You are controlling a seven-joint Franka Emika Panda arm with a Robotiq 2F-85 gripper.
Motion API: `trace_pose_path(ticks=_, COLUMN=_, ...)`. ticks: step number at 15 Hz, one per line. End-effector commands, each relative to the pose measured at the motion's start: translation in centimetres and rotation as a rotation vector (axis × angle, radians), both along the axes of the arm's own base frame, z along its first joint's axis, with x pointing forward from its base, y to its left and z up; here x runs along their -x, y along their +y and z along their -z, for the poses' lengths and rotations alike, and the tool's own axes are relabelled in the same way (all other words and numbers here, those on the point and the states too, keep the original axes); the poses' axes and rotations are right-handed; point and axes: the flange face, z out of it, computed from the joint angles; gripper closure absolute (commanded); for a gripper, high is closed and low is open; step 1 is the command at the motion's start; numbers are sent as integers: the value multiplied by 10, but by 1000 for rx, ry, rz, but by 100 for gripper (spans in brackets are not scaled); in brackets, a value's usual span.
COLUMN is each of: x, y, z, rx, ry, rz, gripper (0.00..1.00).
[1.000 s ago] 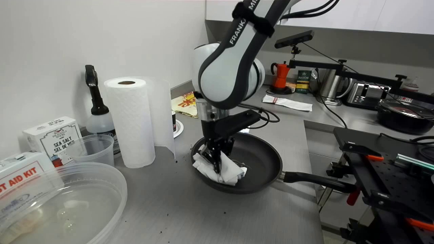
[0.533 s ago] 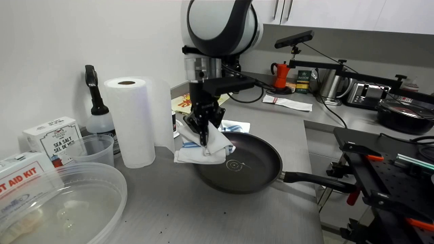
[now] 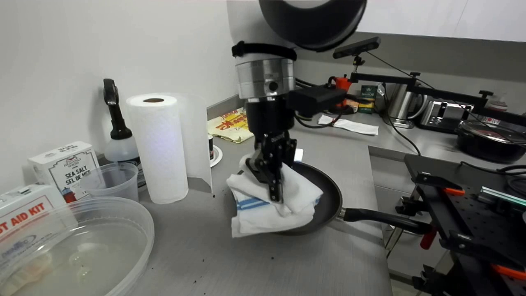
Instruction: Use the left white towel to wipe the pan
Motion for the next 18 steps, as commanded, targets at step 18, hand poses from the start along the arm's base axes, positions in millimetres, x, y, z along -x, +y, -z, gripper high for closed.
trace_pose_path(ticks=18, x=101, y=132, z=59, rx=-65, ry=-95, rz=-309, gripper=96)
